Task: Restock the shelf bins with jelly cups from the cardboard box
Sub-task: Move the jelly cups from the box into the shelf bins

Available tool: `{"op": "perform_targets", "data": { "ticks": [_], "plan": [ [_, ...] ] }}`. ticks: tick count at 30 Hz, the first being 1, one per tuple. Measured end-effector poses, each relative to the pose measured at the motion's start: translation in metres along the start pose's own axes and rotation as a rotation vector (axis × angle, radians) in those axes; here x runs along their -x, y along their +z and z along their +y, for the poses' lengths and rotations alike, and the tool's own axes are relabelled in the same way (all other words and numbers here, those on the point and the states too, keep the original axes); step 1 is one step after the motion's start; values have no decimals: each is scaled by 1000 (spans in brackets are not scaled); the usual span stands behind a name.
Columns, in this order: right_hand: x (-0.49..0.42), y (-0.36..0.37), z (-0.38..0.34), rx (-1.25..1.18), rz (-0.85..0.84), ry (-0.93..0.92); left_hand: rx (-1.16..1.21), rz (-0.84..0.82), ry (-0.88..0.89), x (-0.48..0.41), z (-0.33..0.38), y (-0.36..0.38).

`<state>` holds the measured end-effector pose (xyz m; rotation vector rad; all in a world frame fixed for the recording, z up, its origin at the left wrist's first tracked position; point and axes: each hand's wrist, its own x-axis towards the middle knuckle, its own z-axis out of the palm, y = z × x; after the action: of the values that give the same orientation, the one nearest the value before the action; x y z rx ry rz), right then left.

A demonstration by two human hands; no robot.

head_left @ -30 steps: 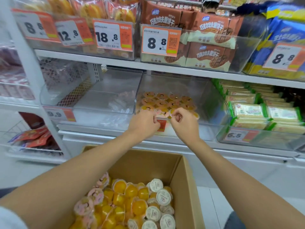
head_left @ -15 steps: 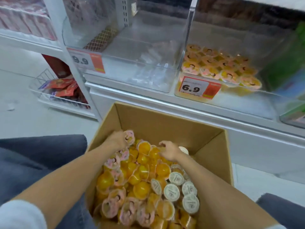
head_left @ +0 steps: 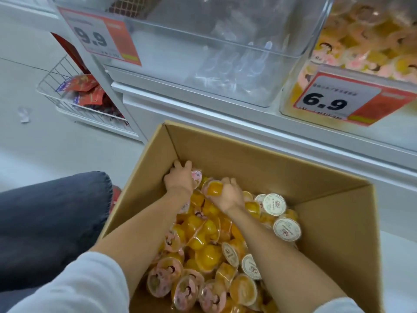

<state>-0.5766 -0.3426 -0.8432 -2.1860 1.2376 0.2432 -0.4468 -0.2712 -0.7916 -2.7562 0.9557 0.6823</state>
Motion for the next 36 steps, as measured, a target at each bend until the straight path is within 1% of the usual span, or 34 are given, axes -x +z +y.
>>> {"op": "perform_targets", "data": {
  "ticks": [2, 4, 6, 8, 10, 12, 13, 14, 15, 17, 19, 21, 23, 26, 29, 31, 33, 34, 36],
  "plan": [
    [11, -13, 7, -117, 42, 1, -10, 16, 24, 2, 5, 1],
    [23, -30, 14, -181, 64, 25, 56, 45, 7, 8, 6, -1],
    [34, -47, 21, -290, 56, 34, 143, 85, 18, 17, 7, -4],
    [46, -66, 27, -515, 30, 22, 311, 53, 44, 28, 14, -15],
    [60, -92, 26, -708, 7, 19, 575, -97, 78, 45, 27, -36],
    [74, -120, 25, -786, 39, 10, 946, -301, 54, 71, 41, -62],
    [82, -136, 25, -826, 78, 1, 1092, -411, 38, 85, 48, -76],
    [91, -151, 25, -859, 127, -6, 1183, -487, 50, 99, 54, -90],
    [98, -165, 25, -892, 179, -13, 1241, -521, 81, 111, 60, -103],
    [119, -195, 22, -889, 264, 7, 1307, -530, 162, 133, 74, -130],
    [140, -221, 21, -810, 333, -31, 1275, -503, 264, 153, 89, -154],
    [160, -245, 21, -756, 401, -146, 1188, -418, 360, 172, 105, -178],
    [173, -269, 24, -741, 475, -240, 1099, -298, 434, 189, 119, -201],
    [193, -317, 27, -702, 638, -342, 966, -105, 606, 205, 141, -238],
    [196, -373, 36, -672, 748, -370, 859, 99, 773, 208, 167, -273],
    [188, -410, 46, -629, 837, -324, 785, 188, 828, 203, 190, -292],
    [171, -439, 65, -575, 832, -232, 724, 184, 835, 190, 215, -304],
    [160, -449, 76, -523, 787, -179, 680, 157, 826, 181, 228, -307],
    [142, -459, 96, -412, 650, -109, 509, 113, 828, 161, 252, -305]
  ]
}}
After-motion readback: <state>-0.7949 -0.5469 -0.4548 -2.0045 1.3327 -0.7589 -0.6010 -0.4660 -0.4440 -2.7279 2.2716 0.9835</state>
